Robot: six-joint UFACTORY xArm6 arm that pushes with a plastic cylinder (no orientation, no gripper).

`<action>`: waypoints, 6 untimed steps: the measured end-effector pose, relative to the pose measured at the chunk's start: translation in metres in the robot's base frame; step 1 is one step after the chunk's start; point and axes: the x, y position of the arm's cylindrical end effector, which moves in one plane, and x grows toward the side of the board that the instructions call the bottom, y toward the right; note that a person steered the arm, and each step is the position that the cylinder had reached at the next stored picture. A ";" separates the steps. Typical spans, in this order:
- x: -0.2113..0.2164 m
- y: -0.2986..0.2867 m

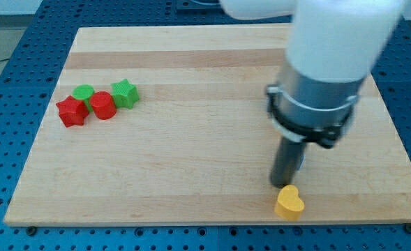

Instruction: Place the yellow heart below the blue triangle

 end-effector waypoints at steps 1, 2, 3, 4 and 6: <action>-0.004 -0.053; 0.048 -0.052; 0.048 -0.052; 0.050 -0.047; 0.050 -0.026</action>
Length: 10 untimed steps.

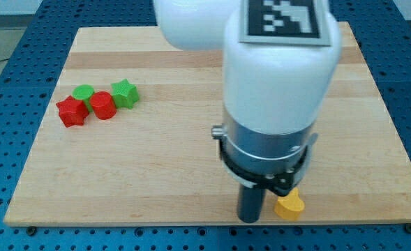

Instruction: Place the yellow heart below the blue triangle

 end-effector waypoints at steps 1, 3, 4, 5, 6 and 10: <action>0.000 0.044; 0.000 0.047; -0.001 0.030; 0.000 0.034; 0.000 0.055; -0.028 0.155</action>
